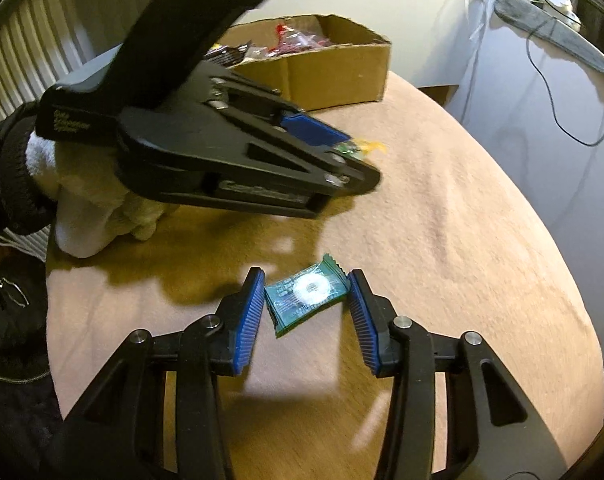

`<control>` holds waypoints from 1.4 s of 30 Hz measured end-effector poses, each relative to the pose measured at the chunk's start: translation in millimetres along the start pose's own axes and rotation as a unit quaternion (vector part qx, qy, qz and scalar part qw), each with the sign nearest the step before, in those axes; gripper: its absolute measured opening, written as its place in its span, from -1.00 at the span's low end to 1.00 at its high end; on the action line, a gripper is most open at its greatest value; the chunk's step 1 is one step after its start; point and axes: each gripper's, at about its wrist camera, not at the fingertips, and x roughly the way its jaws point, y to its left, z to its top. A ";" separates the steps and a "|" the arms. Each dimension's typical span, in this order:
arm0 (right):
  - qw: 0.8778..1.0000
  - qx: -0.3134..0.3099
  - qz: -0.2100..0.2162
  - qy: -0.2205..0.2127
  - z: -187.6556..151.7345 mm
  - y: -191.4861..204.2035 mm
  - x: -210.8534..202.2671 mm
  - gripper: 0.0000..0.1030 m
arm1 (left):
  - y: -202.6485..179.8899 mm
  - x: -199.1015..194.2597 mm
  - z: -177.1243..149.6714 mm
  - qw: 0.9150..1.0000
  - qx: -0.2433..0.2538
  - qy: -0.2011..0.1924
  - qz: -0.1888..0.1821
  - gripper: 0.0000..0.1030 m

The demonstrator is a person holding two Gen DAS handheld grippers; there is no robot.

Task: Organize snacks
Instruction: 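Carry the round candy and teal packet over the cardboard box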

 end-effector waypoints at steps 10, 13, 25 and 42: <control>0.999 0.028 -0.013 -0.021 -0.3 -8.4 -25.8 -0.14 | -5.8 -30.9 5.1 1.000 0.008 -0.026 -0.015 -0.40; 0.999 0.028 -0.021 -0.027 4.0 -6.0 -35.0 -0.14 | -3.8 -44.2 7.8 0.999 0.010 -0.039 -0.016 -0.40; 0.998 -0.001 -0.026 -0.055 65.8 23.0 -47.3 -0.14 | 46.2 -100.0 1.0 0.997 -0.014 -0.081 0.005 -0.40; 0.998 -0.009 -0.019 -0.063 155.0 40.1 -6.9 -0.14 | 122.6 -134.5 -14.1 0.992 -0.054 -0.105 0.039 -0.40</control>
